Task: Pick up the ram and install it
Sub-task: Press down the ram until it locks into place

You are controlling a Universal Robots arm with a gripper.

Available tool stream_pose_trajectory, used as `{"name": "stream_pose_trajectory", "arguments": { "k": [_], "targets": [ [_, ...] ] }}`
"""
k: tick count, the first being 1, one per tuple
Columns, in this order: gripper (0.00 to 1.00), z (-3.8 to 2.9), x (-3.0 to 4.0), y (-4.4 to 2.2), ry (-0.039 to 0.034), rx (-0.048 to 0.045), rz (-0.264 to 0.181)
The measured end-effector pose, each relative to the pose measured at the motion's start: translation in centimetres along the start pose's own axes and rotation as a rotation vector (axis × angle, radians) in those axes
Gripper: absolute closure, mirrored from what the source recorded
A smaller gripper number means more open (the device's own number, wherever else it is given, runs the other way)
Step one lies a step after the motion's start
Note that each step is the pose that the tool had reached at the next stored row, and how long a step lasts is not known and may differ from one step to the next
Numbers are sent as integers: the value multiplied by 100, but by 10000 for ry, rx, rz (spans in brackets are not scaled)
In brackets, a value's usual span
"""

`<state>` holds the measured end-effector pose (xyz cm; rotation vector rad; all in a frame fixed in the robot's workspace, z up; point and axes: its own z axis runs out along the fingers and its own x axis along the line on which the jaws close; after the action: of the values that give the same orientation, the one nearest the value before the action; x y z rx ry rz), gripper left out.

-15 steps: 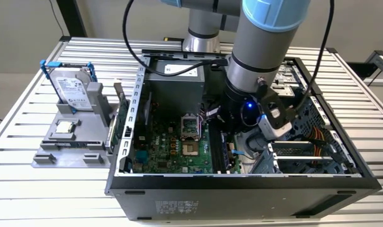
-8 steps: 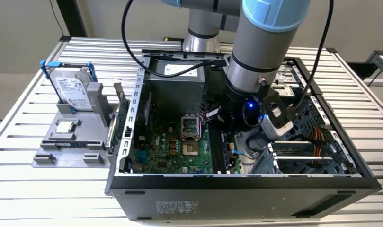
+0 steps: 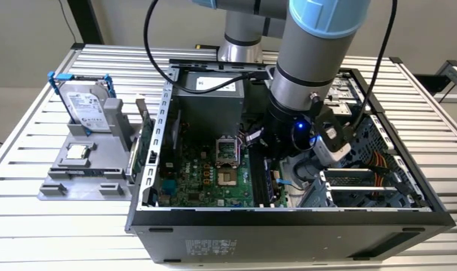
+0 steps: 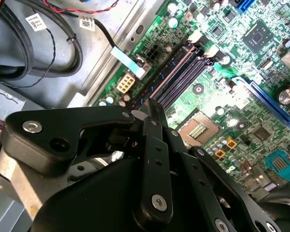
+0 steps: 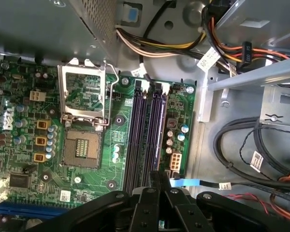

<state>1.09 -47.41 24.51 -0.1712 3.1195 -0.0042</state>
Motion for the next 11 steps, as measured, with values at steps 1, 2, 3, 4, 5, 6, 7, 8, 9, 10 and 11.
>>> {"name": "stream_pose_trajectory", "arguments": {
  "k": [1,2,3,4,5,6,7,8,9,10,11],
  "targets": [
    [100,0,0,0,0,-1,-55],
    [100,0,0,0,0,-2,-114],
    [100,0,0,0,-1,-3,-171],
    [100,1,0,0,-1,-5,-230],
    [100,1,0,0,-1,-7,-290],
    [100,1,0,0,-2,-7,-351],
    [100,1,0,0,-2,-8,-408],
    [100,1,0,0,-2,-9,-468],
    [100,0,0,0,-2,-10,-524],
    [100,0,0,0,-2,-11,-576],
    [100,0,0,0,-3,-11,-623]
  ]
}}
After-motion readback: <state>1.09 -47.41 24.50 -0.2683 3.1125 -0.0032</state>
